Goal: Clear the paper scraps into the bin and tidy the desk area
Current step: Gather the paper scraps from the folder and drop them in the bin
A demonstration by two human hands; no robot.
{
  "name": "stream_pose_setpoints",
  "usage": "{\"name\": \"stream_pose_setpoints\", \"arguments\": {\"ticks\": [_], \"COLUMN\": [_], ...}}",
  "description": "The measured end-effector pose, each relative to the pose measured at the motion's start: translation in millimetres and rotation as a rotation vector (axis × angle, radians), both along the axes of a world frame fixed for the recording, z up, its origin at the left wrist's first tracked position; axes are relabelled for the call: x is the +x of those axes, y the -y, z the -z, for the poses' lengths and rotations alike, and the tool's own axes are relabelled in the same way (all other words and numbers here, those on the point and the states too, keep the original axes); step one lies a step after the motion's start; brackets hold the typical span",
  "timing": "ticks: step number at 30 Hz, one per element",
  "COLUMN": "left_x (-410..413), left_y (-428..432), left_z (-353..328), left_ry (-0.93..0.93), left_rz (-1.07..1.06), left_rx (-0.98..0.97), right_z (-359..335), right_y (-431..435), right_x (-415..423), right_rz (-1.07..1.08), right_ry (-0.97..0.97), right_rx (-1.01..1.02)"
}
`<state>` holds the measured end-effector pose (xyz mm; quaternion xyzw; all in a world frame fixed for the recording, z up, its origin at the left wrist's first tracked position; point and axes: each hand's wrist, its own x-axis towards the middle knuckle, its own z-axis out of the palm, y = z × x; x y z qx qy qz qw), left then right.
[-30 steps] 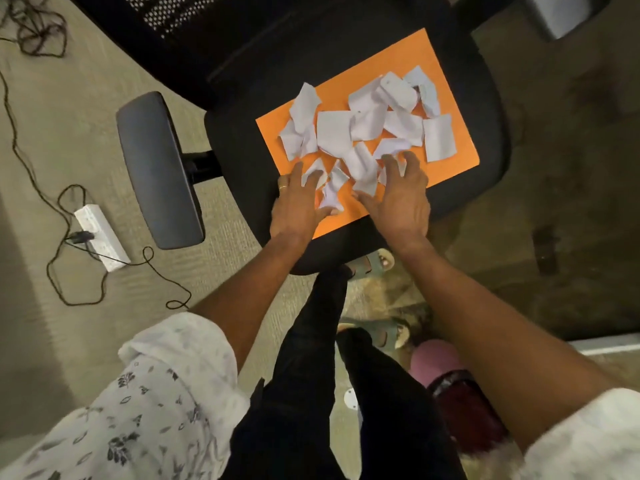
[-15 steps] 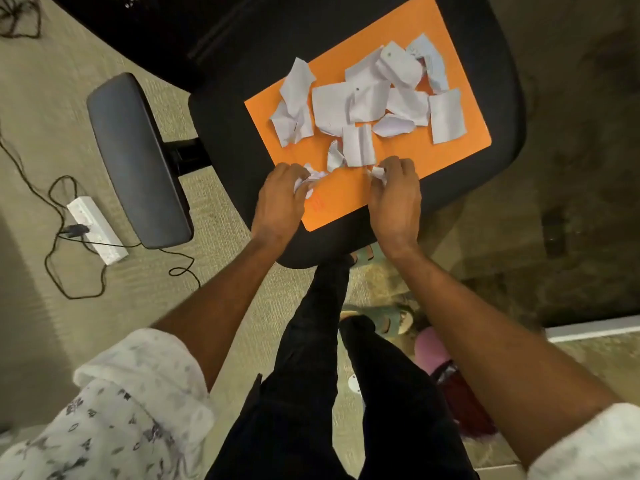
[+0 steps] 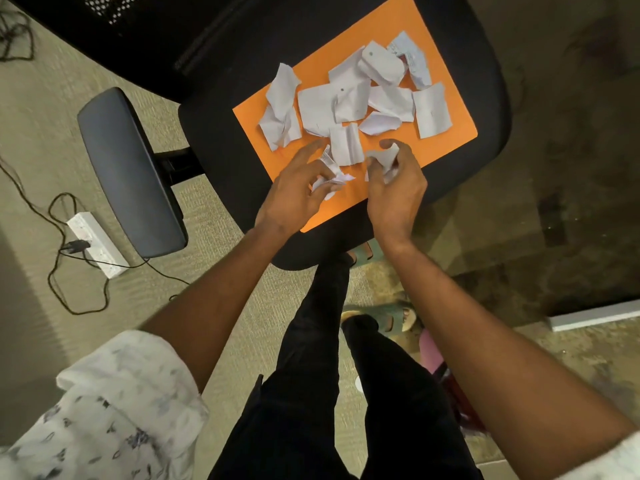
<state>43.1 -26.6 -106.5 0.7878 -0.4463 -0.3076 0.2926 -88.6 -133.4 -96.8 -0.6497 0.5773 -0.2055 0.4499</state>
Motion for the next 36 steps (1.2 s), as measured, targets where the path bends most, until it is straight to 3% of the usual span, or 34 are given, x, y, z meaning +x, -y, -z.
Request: {"name": "stream_pose_setpoints", "arguments": {"ticks": [4,10,21,26,30,36], "left_x": [-0.1,-0.3,-39.7,-104.9,-170.5,-259.1], "left_y": [5.0,12.1,-10.6,18.3,49.4,77.5], "left_z": [9.6,12.8,-19.8,-42.2,-50.8,-55.4], "left_ry": [0.053,0.11,-0.049,-0.132,-0.152,-0.072], "left_rz": [0.032,-0.126,-0.391,-0.122,0.279,0.791], "left_rx": [0.051,0.081,0.013,0.025,0.068,0.105], "right_z": [8.3,17.6,1.6,-5.8,-0.8,-9.9], "right_y": [10.2,21.5,-15.5,-43.1,-61.7,-97.4], "right_x": [-2.5,2.2,-40.5,-118.6,-215.7,-344.5], "right_rz": [-0.053,-0.129,0.068,0.332,0.611,0.755], "right_ry": [-0.056,-0.129,-0.01,-0.061,-0.162,-0.342], "right_rx": [0.173,0.227,0.325,0.3,0.27,0.209]}}
